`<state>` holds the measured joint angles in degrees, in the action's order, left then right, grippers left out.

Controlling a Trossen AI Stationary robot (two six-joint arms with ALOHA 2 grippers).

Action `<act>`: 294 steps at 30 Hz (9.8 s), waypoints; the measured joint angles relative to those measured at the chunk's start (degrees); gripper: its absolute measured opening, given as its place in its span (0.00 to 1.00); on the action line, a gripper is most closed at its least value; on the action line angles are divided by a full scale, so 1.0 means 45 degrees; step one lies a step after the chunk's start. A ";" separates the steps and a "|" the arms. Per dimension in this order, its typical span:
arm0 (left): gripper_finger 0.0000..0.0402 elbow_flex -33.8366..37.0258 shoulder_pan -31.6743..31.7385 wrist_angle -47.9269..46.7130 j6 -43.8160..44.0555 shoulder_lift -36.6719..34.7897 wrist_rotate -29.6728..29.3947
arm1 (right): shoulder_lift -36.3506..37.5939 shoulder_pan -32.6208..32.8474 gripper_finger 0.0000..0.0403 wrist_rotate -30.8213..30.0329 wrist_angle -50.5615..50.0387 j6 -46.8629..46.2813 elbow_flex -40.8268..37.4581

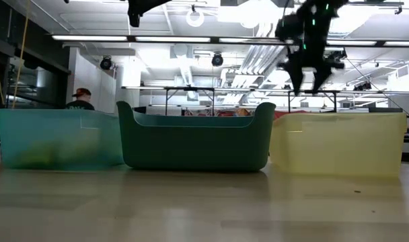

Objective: Sort candy
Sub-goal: Put the yellow candy into the light green bin, then put the red candy into the yellow bin

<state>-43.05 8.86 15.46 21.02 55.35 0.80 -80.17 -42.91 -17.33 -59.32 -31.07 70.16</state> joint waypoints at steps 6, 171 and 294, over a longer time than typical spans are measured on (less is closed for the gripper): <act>0.59 0.0000 0.0000 -0.0184 -0.0011 0.0000 0.0000 | -0.0620 -0.0937 0.64 0.1249 0.1872 -0.0817 -0.2434; 0.04 0.1480 -0.2016 -1.0730 -0.0190 -0.0036 -0.0237 | 0.3003 0.9286 0.61 0.0593 0.9934 0.6864 -0.0921; 0.00 -0.1676 0.5100 -1.5652 -0.1113 0.2822 -0.1194 | 0.2993 0.9281 0.61 0.0210 0.9848 0.6339 -0.0925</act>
<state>-50.59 31.81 -54.97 16.01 68.05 -4.58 -66.70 -1.15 -16.38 -15.01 -2.55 66.00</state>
